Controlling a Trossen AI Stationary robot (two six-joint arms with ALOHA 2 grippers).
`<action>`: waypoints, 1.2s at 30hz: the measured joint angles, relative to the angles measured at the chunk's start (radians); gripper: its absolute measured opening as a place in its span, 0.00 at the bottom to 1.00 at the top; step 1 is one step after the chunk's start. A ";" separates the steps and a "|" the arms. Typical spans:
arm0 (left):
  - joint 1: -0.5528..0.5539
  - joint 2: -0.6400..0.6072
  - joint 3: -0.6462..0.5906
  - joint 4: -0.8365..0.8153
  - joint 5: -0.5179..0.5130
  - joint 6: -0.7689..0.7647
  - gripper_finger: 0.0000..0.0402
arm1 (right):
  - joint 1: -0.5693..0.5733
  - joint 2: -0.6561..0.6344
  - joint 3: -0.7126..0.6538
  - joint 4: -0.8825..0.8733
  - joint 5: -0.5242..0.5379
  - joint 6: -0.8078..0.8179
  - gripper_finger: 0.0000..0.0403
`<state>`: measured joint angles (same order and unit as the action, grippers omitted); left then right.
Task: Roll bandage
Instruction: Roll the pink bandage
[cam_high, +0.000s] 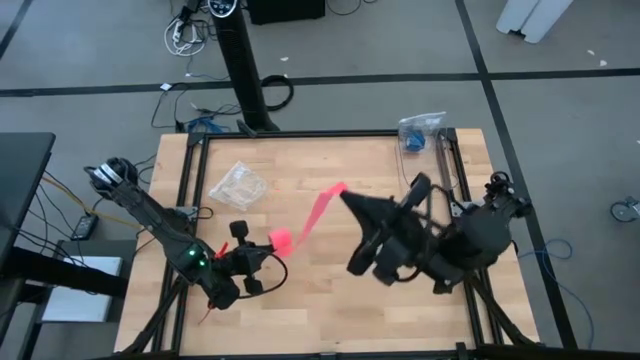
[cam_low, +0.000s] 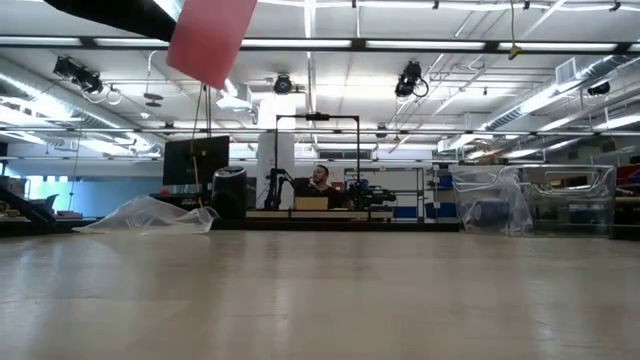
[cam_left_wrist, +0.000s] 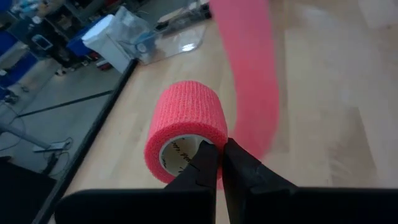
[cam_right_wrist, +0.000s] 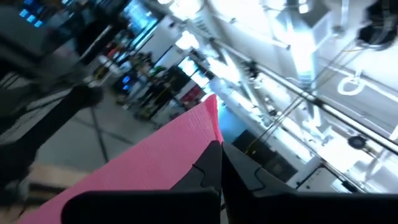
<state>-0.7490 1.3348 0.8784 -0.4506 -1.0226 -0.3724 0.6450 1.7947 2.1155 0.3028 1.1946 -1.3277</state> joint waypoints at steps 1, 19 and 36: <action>0.000 0.010 0.000 0.013 0.004 0.002 0.03 | -0.006 0.000 0.000 0.033 -0.010 -0.018 0.00; -0.034 0.115 0.009 0.310 0.096 0.131 0.03 | -0.224 0.001 0.000 0.035 -0.093 -0.015 0.00; -0.136 0.115 0.121 0.481 0.128 0.236 0.03 | -0.496 0.002 -0.081 -0.684 -0.504 0.851 0.03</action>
<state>-0.8850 1.4502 0.9993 0.0309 -0.8947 -0.1366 0.1487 1.7962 2.0340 -0.3807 0.6907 -0.4771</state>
